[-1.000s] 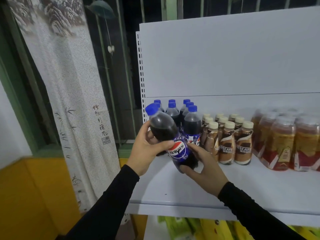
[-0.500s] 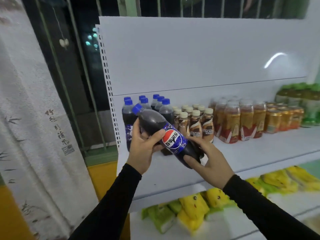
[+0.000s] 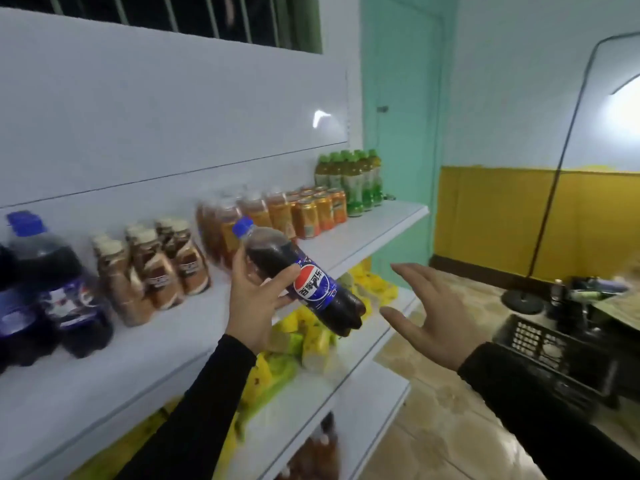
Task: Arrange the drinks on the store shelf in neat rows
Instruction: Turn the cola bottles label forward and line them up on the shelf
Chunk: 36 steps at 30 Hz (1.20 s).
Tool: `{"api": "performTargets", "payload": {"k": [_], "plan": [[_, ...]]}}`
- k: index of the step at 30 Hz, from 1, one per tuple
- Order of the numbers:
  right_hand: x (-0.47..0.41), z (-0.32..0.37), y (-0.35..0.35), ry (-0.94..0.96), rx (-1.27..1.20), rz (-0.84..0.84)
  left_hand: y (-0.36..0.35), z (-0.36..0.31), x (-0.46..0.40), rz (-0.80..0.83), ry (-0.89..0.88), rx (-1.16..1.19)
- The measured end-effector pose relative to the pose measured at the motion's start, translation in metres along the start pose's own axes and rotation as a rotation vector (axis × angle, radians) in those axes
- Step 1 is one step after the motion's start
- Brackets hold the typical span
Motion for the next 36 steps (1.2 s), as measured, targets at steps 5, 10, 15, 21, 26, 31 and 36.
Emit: {"api": "performTargets", "payload": {"k": [5, 10, 15, 21, 26, 31, 36], "plan": [[0.045, -0.131, 0.066, -0.147, 0.294, 0.049, -0.128, 0.085, -0.008, 0.121, 0.084, -0.017], [0.085, -0.233, 0.113, -0.313, 0.441, 0.103, -0.237, 0.167, -0.018, 0.251, 0.173, -0.024], [0.106, -0.326, 0.131, -0.441, 0.507, 0.138, -0.325, 0.247, -0.044, 0.377, 0.213, -0.090], [0.107, -0.442, 0.134, -0.572, 0.570, 0.125, -0.426, 0.342, -0.105, 0.533, 0.220, -0.169], [0.093, -0.522, 0.142, -0.682, 0.640, 0.110, -0.515, 0.409, -0.151, 0.693, 0.171, -0.291], [0.089, -0.611, 0.155, -0.758, 0.663, 0.104, -0.602, 0.478, -0.170, 0.822, 0.191, -0.356], [0.096, -0.723, 0.161, -0.803, 0.654, 0.155, -0.682, 0.556, -0.176, 0.894, 0.206, -0.431]]}}
Point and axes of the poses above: each hand's wrist, its own x-axis away from the middle knuckle, its own y-axis out of the back of the hand, z = x × y, the point moved 8 cm from there along -x, towards the middle knuckle, and after that the axes turned 5 degrees about x, right-handed, at the moved point
